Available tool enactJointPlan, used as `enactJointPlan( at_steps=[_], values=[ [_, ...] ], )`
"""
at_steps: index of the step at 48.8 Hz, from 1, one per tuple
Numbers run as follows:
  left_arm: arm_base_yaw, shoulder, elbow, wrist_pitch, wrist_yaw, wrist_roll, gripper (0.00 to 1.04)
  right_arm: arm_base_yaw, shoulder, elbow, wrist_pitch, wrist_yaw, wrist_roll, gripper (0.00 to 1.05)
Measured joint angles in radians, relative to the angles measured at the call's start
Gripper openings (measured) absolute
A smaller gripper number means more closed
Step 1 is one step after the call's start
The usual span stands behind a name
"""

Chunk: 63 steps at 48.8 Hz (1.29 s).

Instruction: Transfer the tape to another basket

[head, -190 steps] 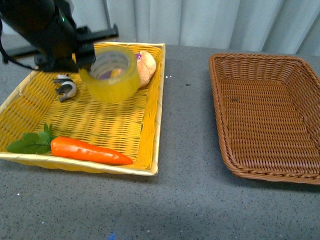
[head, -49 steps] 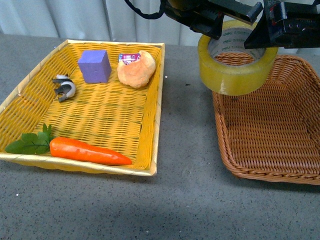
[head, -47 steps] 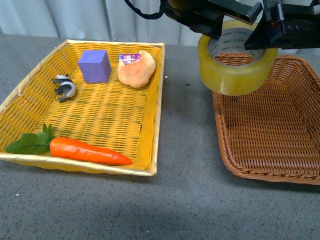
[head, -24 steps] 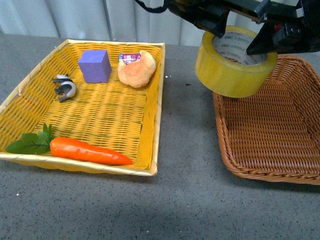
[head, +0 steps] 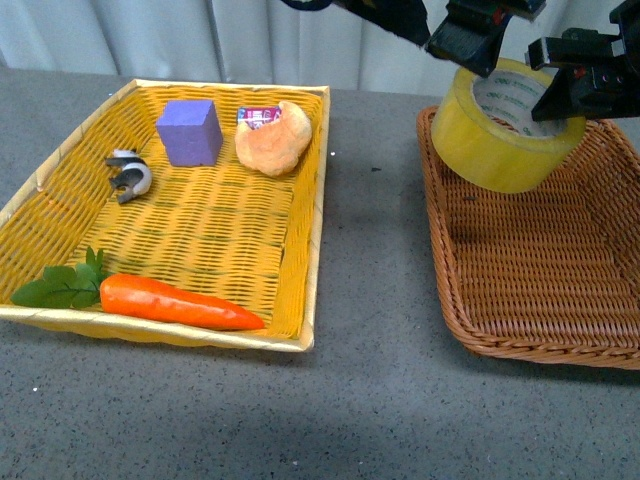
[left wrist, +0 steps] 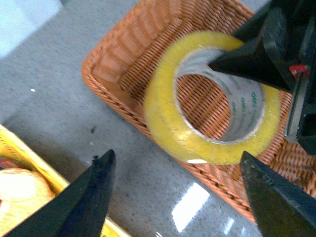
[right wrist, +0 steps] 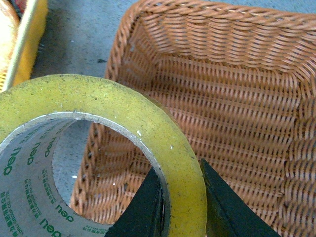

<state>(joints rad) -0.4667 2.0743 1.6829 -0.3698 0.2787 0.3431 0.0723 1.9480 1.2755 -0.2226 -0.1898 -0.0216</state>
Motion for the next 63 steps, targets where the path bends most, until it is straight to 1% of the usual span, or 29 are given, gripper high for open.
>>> enactJointPlan(
  at_steps=[3,6,8,9,13,16,20,24,33,34,40,43,47,50,51,52,53,55,56,58,59,60,63],
  values=[
    [0.011,-0.010,-0.010,0.050,-0.037,-0.016,0.84,-0.013,0.010,0.000,0.000,0.021,0.000,0.16],
    [0.021,-0.016,-0.021,0.090,-0.082,-0.034,0.91,-0.022,0.019,-0.001,0.001,0.038,0.000,0.16],
    [0.034,-0.021,-0.037,0.127,-0.126,-0.050,0.98,-0.030,0.026,-0.004,0.001,0.047,-0.001,0.16],
    [0.038,-0.022,-0.042,0.135,-0.135,-0.053,1.00,-0.032,0.028,-0.005,0.001,0.048,-0.001,0.16],
    [0.070,-0.025,-0.076,0.180,-0.202,-0.082,0.98,-0.046,0.043,-0.018,0.005,0.061,-0.001,0.16],
    [0.100,-0.025,-0.106,0.209,-0.252,-0.109,0.98,-0.053,0.063,-0.031,0.011,0.069,-0.004,0.16],
    [0.129,-0.025,-0.131,0.232,-0.290,-0.137,0.98,-0.055,0.087,-0.043,0.012,0.077,-0.009,0.16],
    [0.163,-0.025,-0.152,0.272,-0.354,-0.175,0.98,-0.054,0.115,-0.068,0.016,0.106,-0.024,0.16],
    [0.193,-0.029,-0.164,0.356,-0.446,-0.254,0.98,-0.056,0.142,-0.082,0.034,0.116,-0.046,0.17],
    [0.194,-0.031,-0.166,0.360,-0.450,-0.257,0.98,-0.056,0.143,-0.082,0.037,0.118,-0.046,0.18],
    [0.198,-0.054,-0.195,0.422,-0.472,-0.281,0.98,-0.063,0.136,-0.090,0.071,0.109,-0.040,0.38],
    [0.198,-0.074,-0.224,0.455,-0.511,-0.285,0.98,-0.068,0.107,-0.122,0.126,0.110,-0.039,0.52],
    [0.198,-0.093,-0.254,0.491,-0.542,-0.291,0.98,-0.076,0.057,-0.158,0.179,0.134,-0.028,0.68],
    [0.197,-0.105,-0.271,0.509,-0.594,-0.298,0.98,-0.082,0.011,-0.199,0.256,0.131,-0.026,0.79],
    [0.198,-0.106,-0.276,0.516,-0.595,-0.298,0.98,-0.082,0.007,-0.209,0.278,0.133,-0.024,0.80],
    [0.200,-0.110,-0.296,0.564,-0.583,-0.302,0.96,-0.080,0.002,-0.241,0.373,0.145,-0.011,0.78],
    [0.207,-0.122,-0.349,0.688,-0.552,-0.312,0.91,-0.079,-0.007,-0.303,0.548,0.169,-0.005,0.73],
    [0.218,-0.147,-0.435,0.850,-0.520,-0.320,0.84,-0.078,-0.013,-0.393,0.783,0.188,0.001,0.66],
    [0.223,-0.165,-0.483,0.923,-0.512,-0.322,0.80,-0.078,-0.015,-0.416,0.838,0.190,0.002,0.64],
    [0.230,-0.193,-0.550,1.020,-0.504,-0.324,0.75,-0.078,-0.020,-0.510,1.056,0.190,0.005,0.57],
    [0.237,-0.214,-0.593,1.073,-0.494,-0.327,0.71,-0.078,-0.026,-0.552,1.144,0.191,0.005,0.54],
    [0.240,-0.224,-0.615,1.098,-0.491,-0.327,0.70,-0.077,-0.029,-0.571,1.184,0.192,0.005,0.52],
    [0.259,-0.291,-0.735,1.208,-0.477,-0.330,0.59,-0.076,-0.073,-0.667,1.364,0.192,0.005,0.42]
  ],
)
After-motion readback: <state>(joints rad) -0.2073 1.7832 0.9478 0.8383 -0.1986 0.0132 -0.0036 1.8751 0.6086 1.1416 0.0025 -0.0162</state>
